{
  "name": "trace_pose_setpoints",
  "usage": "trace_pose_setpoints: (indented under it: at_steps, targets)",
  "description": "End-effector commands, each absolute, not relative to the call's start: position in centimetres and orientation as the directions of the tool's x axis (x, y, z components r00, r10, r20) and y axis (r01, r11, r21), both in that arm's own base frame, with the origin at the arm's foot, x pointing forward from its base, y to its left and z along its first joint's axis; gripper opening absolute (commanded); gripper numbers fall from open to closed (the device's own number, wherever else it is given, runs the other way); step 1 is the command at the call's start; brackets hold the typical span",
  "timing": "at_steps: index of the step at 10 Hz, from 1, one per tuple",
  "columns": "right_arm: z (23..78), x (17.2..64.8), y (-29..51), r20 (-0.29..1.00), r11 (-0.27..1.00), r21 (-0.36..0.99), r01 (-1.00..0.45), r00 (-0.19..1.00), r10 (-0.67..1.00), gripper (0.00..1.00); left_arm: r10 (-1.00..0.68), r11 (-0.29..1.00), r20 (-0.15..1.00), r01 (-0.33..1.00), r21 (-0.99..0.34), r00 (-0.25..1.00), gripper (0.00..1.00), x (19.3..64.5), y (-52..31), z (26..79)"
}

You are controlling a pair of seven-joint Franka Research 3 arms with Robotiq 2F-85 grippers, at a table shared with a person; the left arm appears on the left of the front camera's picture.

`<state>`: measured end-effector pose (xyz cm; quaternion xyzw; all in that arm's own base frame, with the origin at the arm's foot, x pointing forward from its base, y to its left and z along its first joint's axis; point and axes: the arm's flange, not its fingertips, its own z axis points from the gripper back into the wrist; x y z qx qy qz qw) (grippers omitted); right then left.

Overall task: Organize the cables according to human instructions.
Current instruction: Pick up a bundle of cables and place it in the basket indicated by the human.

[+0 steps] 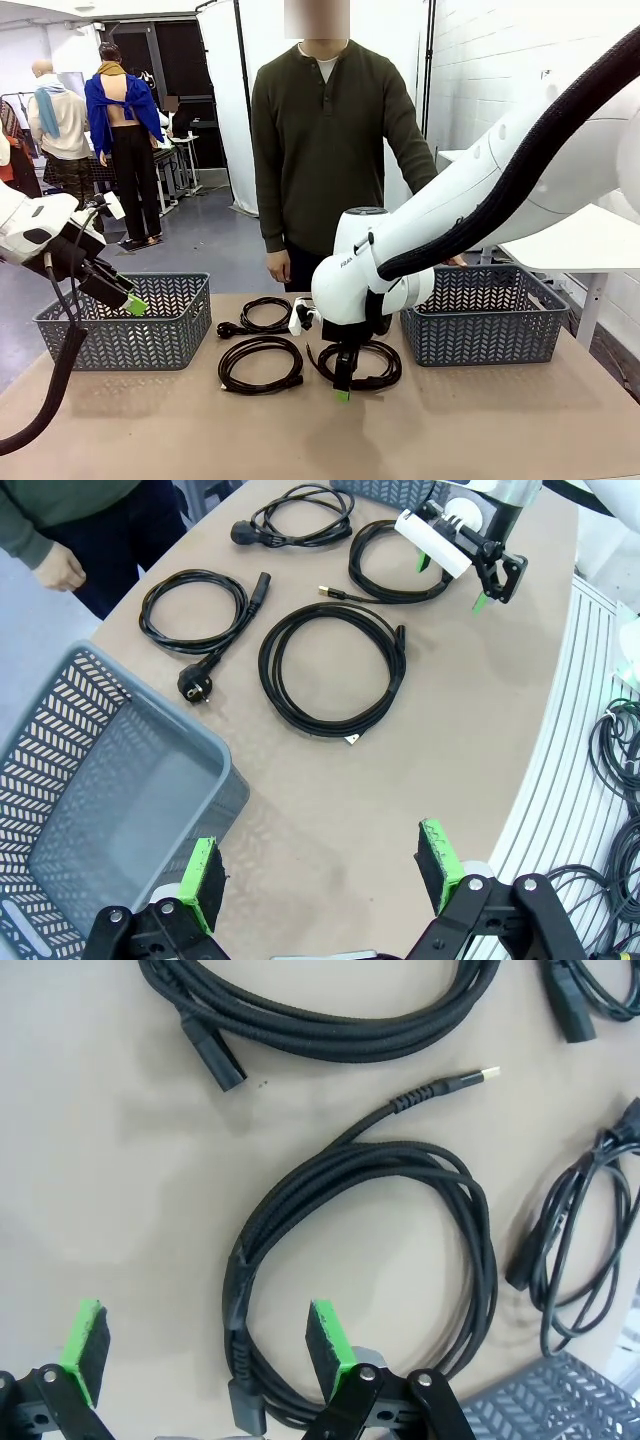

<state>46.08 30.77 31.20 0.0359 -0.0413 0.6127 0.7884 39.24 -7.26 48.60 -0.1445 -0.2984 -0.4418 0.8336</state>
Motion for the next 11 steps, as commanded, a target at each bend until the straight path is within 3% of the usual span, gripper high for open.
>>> trace_pose_setpoints:
  at_steps: [1, 10, 11]
  targets:
    - [31.0, 47.1, 31.5, 0.085, 0.260, 0.010, -0.966, 0.260, 0.962, 1.00, -0.649, 0.554, 0.636, 0.832, 0.018, 0.418, 1.00, 39.5, -6.9, 48.5]
    - [29.8, 48.4, 31.5, 0.076, 0.261, 0.090, -0.961, 0.267, 0.961, 1.00, -0.649, 0.554, 0.636, 0.832, 0.018, 0.418, 1.00, 39.5, -6.9, 48.5]
    - [29.7, 48.3, 31.5, 0.078, 0.262, 0.091, -0.961, 0.269, 0.960, 0.96, -0.649, 0.554, 0.636, 0.832, 0.018, 0.418, 1.00, 39.5, -6.9, 48.5]
